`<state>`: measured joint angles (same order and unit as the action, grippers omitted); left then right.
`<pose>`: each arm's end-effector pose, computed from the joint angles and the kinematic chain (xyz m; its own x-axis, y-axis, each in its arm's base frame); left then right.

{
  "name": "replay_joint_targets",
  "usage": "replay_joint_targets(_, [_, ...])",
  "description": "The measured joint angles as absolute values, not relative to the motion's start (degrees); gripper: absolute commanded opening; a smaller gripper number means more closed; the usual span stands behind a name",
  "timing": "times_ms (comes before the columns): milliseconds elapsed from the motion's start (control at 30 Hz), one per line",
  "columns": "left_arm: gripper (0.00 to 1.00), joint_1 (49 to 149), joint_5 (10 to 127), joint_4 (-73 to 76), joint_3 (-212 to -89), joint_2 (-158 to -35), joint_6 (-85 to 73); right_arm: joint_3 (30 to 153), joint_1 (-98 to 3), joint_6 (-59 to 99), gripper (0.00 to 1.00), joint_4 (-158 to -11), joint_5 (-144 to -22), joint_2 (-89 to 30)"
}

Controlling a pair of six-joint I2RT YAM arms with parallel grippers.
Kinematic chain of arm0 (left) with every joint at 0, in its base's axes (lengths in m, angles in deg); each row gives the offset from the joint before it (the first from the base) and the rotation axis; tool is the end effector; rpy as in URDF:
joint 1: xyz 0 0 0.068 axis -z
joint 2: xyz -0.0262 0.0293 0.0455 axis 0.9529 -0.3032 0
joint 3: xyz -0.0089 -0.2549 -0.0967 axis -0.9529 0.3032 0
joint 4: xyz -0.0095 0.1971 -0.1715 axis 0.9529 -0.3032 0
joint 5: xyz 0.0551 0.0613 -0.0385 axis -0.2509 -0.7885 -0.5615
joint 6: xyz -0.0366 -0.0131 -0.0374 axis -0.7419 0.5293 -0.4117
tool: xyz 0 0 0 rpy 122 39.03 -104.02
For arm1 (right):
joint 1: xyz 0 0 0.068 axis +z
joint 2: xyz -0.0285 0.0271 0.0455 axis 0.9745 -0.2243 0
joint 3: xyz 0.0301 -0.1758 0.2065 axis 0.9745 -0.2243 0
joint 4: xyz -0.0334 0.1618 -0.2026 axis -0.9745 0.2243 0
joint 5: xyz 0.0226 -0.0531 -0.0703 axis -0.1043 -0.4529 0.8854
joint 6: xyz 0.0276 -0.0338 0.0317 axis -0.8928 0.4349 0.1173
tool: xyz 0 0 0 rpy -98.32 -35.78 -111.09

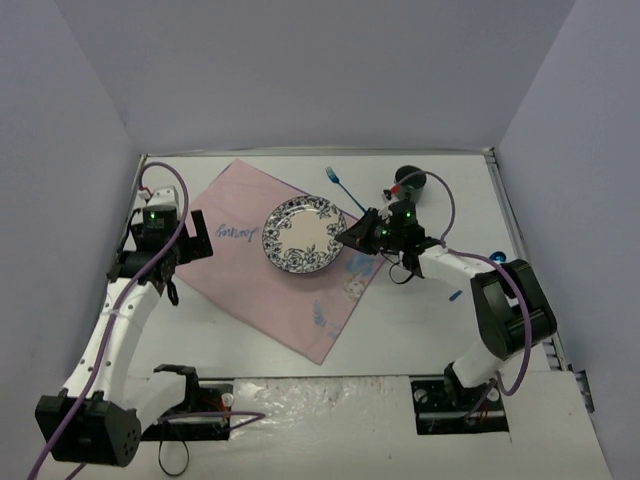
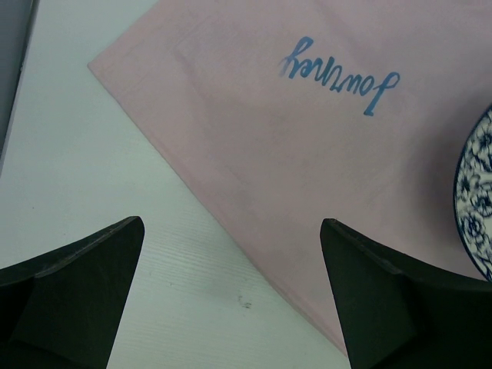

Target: Set the dinner table for one person

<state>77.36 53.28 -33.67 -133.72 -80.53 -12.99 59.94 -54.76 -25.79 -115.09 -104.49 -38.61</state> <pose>0.2200 -0.0150 0.3204 -0.5560 -0.2702 -0.7861 -0.1978 0.9615 -0.1906 0.3035 0.1430 0.2147 -0.7619 0.4399 -0.4755 -0.2604 0.4641 0.8467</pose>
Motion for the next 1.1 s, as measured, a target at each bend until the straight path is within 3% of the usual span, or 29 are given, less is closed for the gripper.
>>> replay_joint_targets(367, [0.97, 77.5, 50.9, -33.9, -131.7, -78.7, -12.8, 68.5, -49.2, -29.6, 0.00, -129.2, -106.3, -58.5])
replay_joint_targets(1100, [0.97, 77.5, 50.6, -33.8, -131.7, -78.7, -12.7, 73.0, -47.7, -35.0, 0.00, -136.4, -107.4, -68.0])
